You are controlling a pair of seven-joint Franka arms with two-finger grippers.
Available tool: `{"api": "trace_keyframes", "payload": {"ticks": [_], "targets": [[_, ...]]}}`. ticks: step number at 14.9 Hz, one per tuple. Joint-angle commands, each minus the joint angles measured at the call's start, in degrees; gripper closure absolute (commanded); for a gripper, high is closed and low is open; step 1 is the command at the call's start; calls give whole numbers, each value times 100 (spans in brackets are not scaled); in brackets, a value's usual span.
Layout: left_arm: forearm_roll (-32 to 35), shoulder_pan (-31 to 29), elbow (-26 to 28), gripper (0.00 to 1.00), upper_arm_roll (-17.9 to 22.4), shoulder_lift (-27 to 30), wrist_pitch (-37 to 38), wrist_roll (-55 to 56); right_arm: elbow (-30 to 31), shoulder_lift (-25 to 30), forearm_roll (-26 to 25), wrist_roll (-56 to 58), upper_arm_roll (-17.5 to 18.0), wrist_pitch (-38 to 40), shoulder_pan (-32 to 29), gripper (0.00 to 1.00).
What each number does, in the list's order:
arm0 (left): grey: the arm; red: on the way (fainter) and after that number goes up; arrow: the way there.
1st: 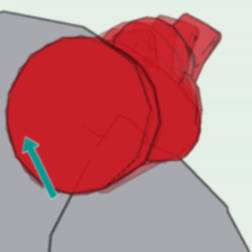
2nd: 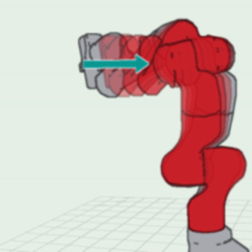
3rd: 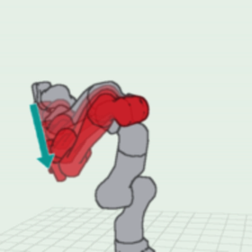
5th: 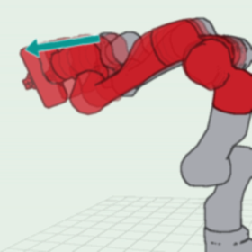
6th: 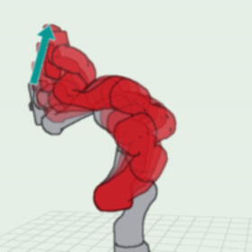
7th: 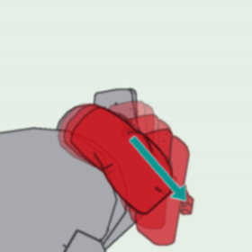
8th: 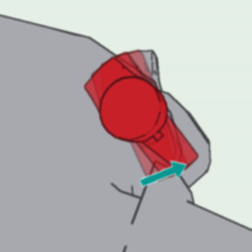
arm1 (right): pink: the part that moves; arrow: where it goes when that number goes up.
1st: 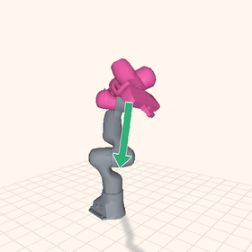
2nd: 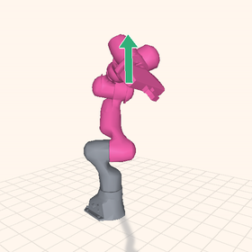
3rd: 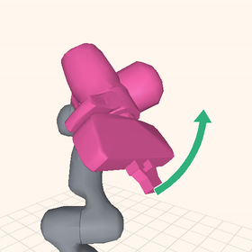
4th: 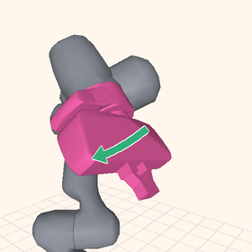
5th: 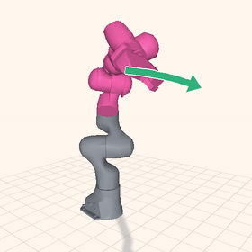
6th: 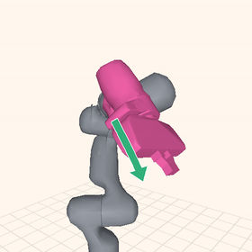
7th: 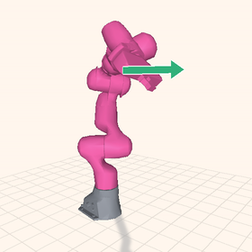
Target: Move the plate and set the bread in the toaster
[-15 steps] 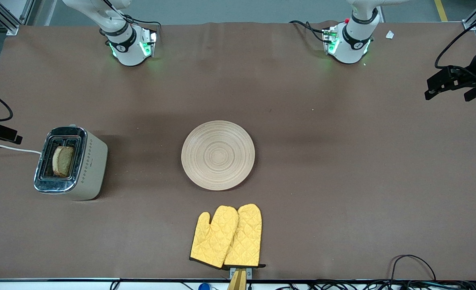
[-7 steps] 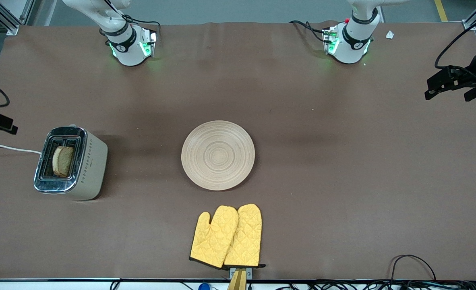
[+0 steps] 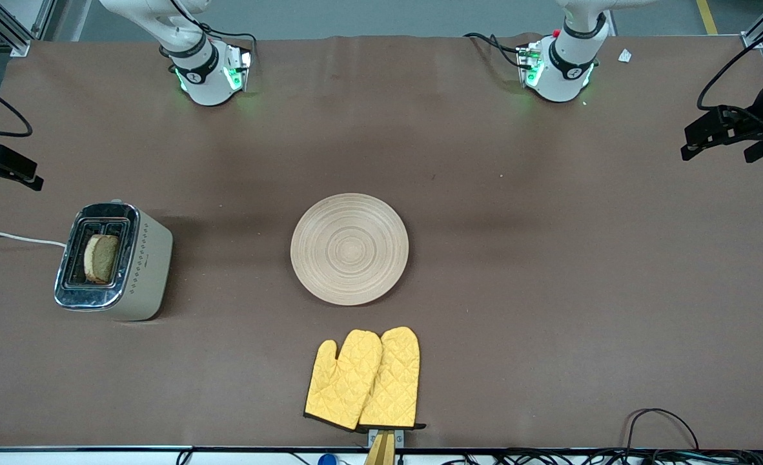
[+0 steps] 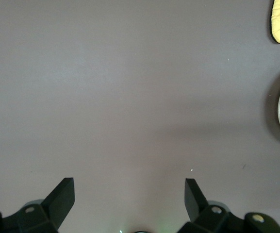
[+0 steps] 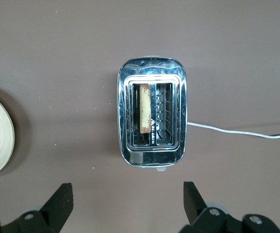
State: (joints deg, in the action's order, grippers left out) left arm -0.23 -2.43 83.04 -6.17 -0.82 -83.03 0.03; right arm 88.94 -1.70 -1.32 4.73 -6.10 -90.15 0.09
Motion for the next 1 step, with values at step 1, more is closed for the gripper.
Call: {"api": "trace_keyframes", "payload": {"ticks": [1], "targets": [[5,-21,-42,0,-7,-15,-12,-38,256,213,288,-60,-5,-55,-53,0]]}}
